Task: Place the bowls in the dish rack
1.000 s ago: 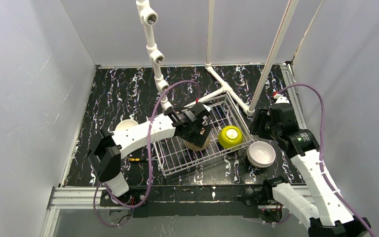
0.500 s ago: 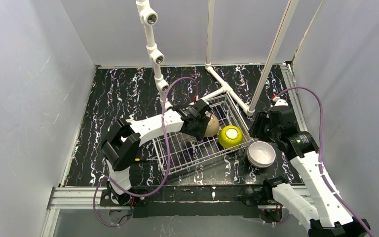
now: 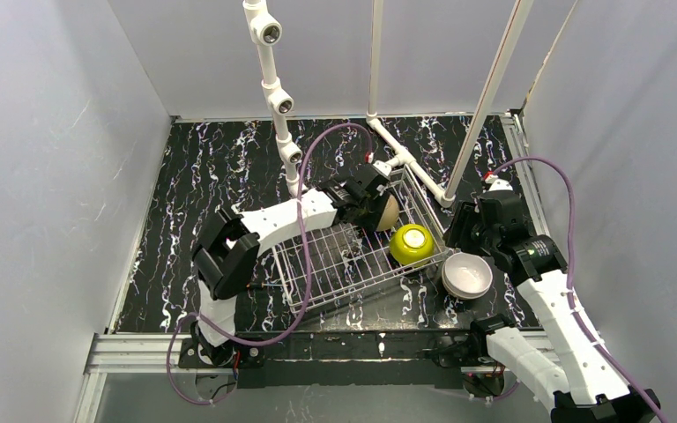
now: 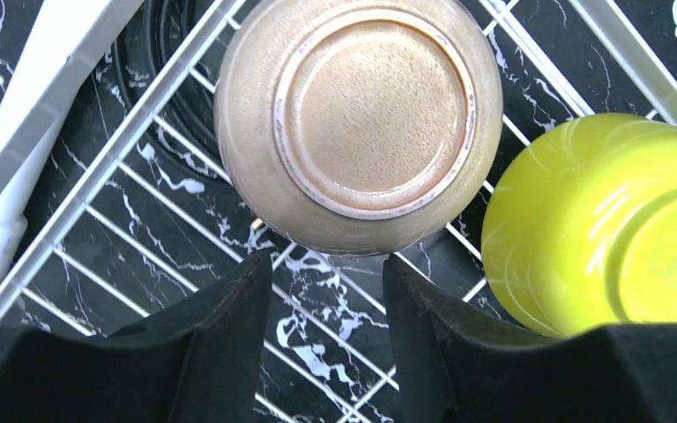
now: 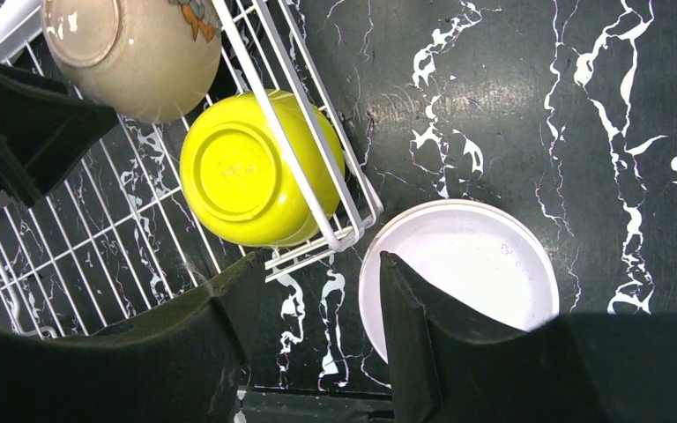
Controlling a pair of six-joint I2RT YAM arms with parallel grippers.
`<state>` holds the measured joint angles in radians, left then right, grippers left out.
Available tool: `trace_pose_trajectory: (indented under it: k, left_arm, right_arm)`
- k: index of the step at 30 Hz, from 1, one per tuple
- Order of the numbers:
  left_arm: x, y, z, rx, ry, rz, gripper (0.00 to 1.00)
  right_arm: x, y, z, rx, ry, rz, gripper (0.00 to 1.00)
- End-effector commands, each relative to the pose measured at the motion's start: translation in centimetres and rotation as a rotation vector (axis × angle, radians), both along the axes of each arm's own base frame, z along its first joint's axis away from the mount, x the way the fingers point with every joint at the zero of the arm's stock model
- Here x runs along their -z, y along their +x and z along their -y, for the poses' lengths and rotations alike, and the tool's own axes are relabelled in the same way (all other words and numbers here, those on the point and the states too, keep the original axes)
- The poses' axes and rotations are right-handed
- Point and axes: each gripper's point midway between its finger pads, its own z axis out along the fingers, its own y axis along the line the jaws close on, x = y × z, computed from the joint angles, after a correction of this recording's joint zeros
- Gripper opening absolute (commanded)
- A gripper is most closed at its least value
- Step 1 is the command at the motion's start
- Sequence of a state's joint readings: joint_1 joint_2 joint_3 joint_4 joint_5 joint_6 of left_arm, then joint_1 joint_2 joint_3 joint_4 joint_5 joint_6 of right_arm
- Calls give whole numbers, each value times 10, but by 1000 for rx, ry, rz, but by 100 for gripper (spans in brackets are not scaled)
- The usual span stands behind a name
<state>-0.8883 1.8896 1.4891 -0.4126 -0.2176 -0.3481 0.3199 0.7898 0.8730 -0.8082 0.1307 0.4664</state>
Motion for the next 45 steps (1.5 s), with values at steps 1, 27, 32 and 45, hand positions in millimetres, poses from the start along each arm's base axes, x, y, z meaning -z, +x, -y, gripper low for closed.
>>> trace_pose_trajectory:
  k: [1, 27, 32, 45]
  left_arm:
    - [-10, 20, 13, 48, -3, 80, 45]
    - [-36, 5, 67, 375, -188, 105, 31]
    - [-57, -2, 49, 345, -168, 110, 34]
    - [-56, -108, 37, 465, -275, -268, 45]
  right_arm:
    - [-7, 5, 2, 1, -5, 35, 59]
    - [-16, 1, 4, 7, -12, 34, 59]
    - [-27, -2, 4, 17, 9, 45, 60]
    - [-48, -32, -15, -16, 189, 62, 61]
